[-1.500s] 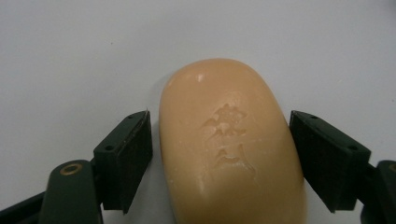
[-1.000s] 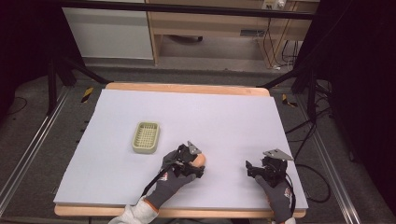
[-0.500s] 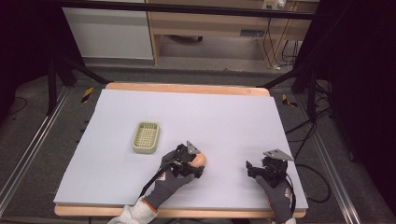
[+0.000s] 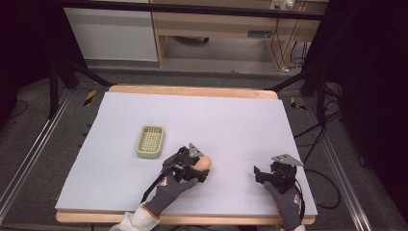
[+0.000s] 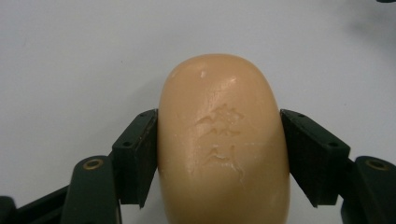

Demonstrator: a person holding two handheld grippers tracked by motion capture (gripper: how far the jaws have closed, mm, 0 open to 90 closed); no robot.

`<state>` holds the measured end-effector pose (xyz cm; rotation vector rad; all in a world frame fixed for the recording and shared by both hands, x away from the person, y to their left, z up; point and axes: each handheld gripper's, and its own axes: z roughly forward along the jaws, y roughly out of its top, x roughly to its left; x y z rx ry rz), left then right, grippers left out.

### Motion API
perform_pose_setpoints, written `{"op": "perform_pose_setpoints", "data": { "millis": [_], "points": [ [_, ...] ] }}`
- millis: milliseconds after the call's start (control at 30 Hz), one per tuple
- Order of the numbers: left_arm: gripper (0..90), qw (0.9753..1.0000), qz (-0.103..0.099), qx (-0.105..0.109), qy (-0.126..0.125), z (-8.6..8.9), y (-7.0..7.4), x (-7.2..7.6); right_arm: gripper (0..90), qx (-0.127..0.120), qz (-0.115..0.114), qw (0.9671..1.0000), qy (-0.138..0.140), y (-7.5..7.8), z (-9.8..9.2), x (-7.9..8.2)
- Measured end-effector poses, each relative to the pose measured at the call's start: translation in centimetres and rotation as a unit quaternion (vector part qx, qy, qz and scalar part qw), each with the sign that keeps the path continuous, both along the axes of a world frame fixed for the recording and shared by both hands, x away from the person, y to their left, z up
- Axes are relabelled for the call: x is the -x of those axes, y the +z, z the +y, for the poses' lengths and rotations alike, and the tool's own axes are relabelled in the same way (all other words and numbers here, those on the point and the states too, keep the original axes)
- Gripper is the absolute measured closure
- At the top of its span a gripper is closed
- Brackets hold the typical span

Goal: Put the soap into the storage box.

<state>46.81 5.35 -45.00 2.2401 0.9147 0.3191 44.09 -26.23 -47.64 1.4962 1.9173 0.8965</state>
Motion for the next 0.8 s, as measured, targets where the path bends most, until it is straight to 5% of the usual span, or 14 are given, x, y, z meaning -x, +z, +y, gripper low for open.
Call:
{"op": "perform_pose_setpoints", "data": {
  "millis": [800],
  "points": [
    [31.6, 0.9989, -0.019, 0.033, 0.027, 2.8, 2.7, -0.3, 6.9, -0.002, -0.002, 1.0, -0.001, 0.1, 0.0, 0.0]
  ]
}}
